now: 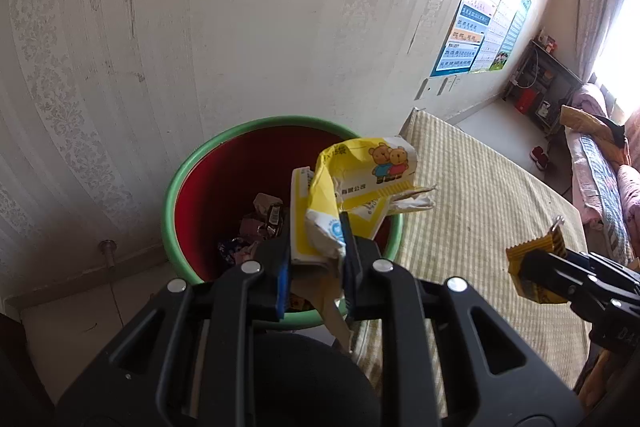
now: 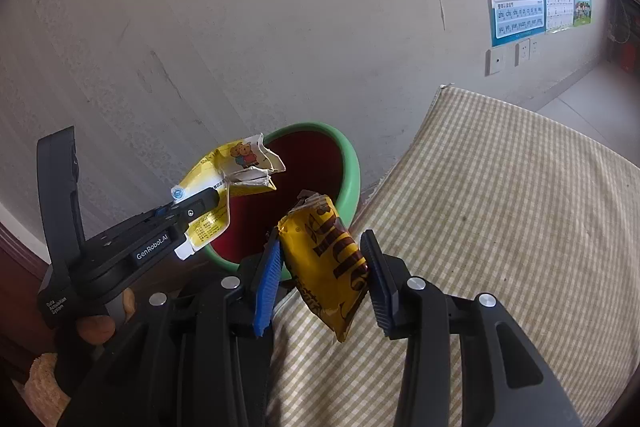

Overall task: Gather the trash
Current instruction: 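Bring the striped wrapper and bear-print packet over the bin opening, then open both tools over the bin to drop the two wrappers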

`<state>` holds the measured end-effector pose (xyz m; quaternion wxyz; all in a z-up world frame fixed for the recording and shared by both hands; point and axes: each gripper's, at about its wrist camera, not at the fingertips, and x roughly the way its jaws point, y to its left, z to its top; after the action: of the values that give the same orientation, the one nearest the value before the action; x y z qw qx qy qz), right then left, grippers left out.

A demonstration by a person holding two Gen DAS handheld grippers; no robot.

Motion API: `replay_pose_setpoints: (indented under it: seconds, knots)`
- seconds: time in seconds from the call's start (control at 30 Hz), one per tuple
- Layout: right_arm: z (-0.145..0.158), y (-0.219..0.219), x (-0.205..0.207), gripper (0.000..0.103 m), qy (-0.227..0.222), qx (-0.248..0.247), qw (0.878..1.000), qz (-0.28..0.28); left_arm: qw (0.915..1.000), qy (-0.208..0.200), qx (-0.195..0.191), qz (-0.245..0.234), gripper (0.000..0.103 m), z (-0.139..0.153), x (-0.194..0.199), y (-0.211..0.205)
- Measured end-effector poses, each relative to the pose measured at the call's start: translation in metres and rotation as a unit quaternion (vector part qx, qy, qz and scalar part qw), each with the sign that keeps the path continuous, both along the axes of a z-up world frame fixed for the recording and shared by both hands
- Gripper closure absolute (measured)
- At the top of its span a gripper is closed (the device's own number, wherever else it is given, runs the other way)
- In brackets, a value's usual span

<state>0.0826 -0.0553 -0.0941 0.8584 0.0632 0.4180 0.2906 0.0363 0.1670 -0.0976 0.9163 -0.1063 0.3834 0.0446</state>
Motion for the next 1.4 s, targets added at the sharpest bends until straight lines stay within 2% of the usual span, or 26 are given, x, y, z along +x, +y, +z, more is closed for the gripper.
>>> replay_pose_setpoints:
  seconds: [0.37,0.77,1.4]
  knots:
    - [-0.005,0.015,0.012,0.063,0.001,0.004,1.000,0.014,0.9999,0.005,0.003,0.010,0.084,-0.005,0.003,0.012]
    - [-0.009,0.034,0.031,0.063,-0.003,0.004,1.000,0.025,0.9992,0.013,0.023,0.029,0.084,-0.011,0.007,0.034]
    - [-0.012,0.065,0.059,0.063,0.006,0.005,0.999,0.038,0.9982,0.036,0.036,0.031,0.083,-0.023,0.026,0.048]
